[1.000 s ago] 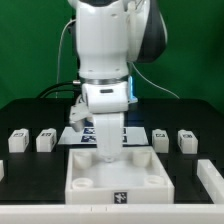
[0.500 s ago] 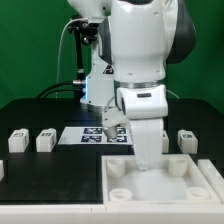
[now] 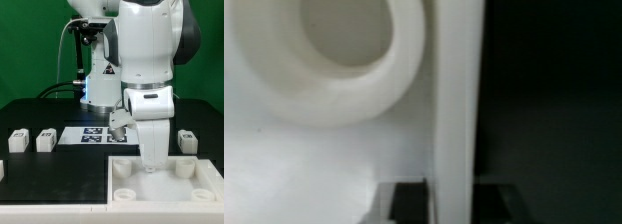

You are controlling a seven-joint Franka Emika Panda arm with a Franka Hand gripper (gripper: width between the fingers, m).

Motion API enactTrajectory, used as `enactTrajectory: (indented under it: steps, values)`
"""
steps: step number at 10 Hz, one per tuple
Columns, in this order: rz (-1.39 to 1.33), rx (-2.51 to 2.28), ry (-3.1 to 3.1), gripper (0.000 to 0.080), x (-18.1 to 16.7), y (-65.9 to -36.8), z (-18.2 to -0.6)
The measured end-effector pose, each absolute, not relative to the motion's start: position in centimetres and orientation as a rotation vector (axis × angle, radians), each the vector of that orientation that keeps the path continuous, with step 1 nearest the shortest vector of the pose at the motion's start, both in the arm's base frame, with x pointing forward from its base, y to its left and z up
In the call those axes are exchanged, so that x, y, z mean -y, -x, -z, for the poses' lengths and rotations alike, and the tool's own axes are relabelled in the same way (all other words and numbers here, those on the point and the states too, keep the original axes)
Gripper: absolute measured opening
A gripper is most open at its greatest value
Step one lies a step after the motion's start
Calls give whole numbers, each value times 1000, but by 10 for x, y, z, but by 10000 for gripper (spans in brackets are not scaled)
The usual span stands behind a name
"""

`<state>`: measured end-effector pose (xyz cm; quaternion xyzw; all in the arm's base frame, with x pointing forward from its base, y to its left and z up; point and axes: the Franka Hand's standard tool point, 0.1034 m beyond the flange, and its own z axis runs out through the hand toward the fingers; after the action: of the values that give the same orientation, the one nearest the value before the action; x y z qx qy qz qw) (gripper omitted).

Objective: Assemble one leg

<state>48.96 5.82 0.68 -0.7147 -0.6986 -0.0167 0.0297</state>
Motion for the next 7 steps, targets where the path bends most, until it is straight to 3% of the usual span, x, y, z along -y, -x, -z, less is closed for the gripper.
enactTrajectory:
  steps: [1,2,3,4,5,7]
  values:
    - [51,2154,2204,151,-58,-490,-7]
    - [51,2154,2204,381,-58,-490,-7]
    - [51,2153,2205,381,-58,-490,-7]
    - [51,2153,2205,518,-58,-490,-7]
    - [51,2153,2205,607,-57,-490,-7]
    - [51,2152,2206,640,-57,-490,-7]
